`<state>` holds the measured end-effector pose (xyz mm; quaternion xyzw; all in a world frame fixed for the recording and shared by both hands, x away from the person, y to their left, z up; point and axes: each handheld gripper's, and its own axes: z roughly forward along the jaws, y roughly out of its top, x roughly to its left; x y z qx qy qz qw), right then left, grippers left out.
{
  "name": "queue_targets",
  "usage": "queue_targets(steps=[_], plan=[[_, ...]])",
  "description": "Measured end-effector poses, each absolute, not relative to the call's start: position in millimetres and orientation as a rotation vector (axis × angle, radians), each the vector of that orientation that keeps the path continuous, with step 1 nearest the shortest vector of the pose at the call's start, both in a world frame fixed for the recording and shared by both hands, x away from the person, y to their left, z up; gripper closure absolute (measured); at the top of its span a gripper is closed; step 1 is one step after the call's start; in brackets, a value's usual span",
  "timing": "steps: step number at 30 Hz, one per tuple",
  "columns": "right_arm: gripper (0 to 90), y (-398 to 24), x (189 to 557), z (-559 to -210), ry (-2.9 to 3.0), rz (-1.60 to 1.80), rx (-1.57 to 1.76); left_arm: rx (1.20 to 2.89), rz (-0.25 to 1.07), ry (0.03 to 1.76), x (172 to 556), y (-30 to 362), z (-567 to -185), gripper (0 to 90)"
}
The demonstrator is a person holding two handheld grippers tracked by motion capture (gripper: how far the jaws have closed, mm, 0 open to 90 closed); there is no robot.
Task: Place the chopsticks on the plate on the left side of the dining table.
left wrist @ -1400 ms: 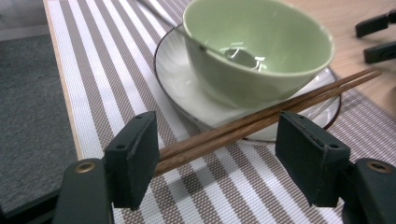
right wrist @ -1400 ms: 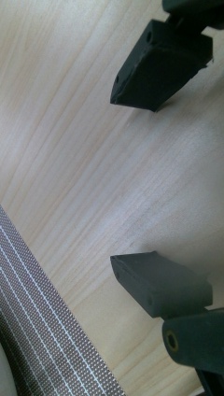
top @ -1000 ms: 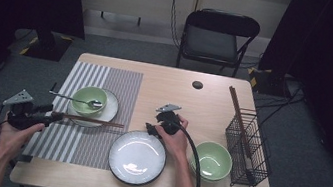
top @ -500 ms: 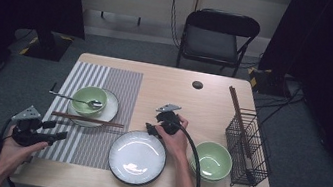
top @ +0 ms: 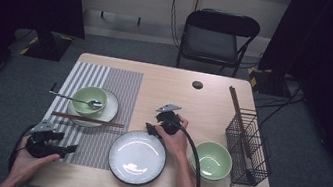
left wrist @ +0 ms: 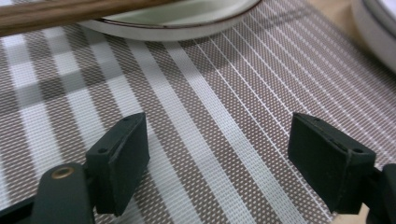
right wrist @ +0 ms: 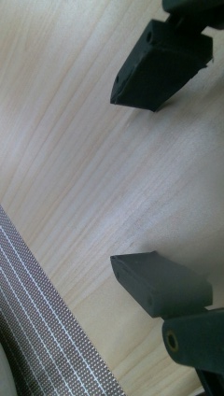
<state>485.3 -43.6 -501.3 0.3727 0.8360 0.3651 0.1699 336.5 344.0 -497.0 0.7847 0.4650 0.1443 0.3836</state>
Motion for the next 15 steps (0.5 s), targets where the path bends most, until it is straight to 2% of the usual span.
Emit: queue_targets(steps=[4,7,15], plan=[[18.3,-44,485,-501,2.375,1.037,1.059,2.022,0.417,1.173,336,339,-499,17.0],[18.3,-44,485,-501,2.376,1.037,1.060,2.065,0.520,1.150,335,332,-502,16.7],[18.3,-44,485,-501,2.376,1.037,1.060,2.054,0.511,1.160,336,332,-502,15.1]])
